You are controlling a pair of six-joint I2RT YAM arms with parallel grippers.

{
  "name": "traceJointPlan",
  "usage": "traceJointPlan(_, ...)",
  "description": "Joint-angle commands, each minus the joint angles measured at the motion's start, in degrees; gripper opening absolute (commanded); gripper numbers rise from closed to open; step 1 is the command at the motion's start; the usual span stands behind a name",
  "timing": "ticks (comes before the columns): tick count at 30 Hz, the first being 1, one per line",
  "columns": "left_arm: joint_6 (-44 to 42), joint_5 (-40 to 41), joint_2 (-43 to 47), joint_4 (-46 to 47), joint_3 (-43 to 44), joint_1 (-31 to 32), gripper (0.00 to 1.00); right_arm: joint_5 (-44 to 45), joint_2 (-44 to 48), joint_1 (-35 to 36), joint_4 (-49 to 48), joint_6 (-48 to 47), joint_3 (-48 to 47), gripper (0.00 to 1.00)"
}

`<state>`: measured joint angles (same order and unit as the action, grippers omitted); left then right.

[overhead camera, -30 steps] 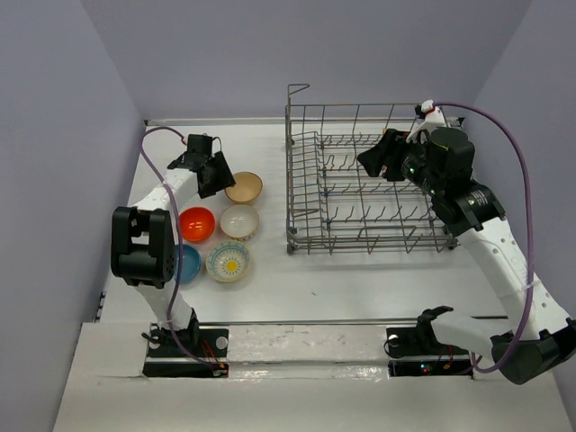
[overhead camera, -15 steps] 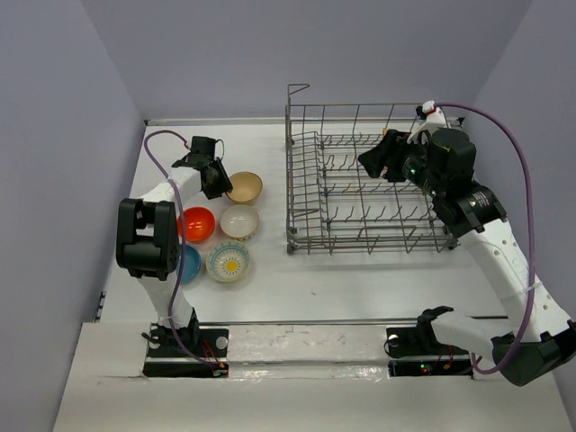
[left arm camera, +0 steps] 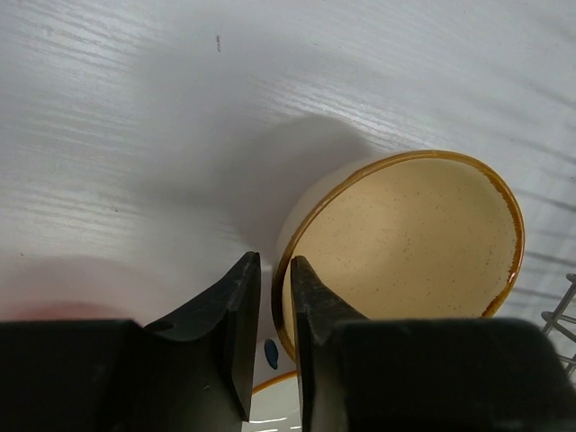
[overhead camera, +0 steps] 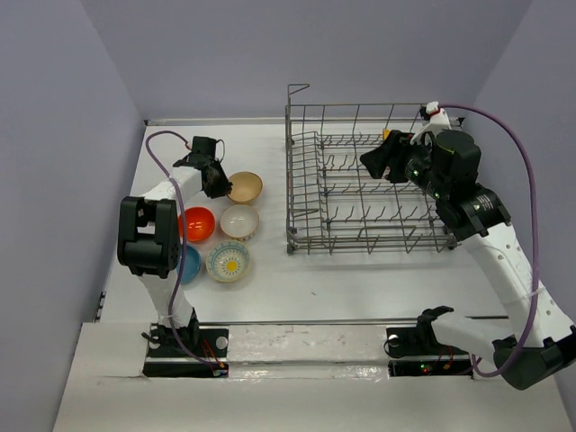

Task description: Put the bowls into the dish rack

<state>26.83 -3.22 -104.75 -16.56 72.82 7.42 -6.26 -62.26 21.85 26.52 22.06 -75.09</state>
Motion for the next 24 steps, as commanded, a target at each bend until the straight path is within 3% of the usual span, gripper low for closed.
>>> traceJointPlan(1, -0.2, -1.3, -0.4, 0.7, 2.5, 0.2, 0.28, -0.3, 1.5, 0.5, -1.4, -0.5, -0.8, 0.66)
traceJointPlan(9, -0.3, -2.1, -0.4, 1.1, 2.7, 0.2, 0.2, -0.9, 0.9, 0.5, -1.4, 0.1, -1.1, 0.66)
traceJointPlan(13, -0.4, -3.0, 0.9, 1.4, 2.6, 0.2, 0.0, -1.6, 0.4, 0.5, -1.4, 0.3, -1.1, 0.65)
traceJointPlan(24, -2.1, 0.4, 14.4, -1.1, 7.2, 0.2, 0.0, -1.6, -1.6, 0.5, -1.2, -0.1, -1.4, 0.64)
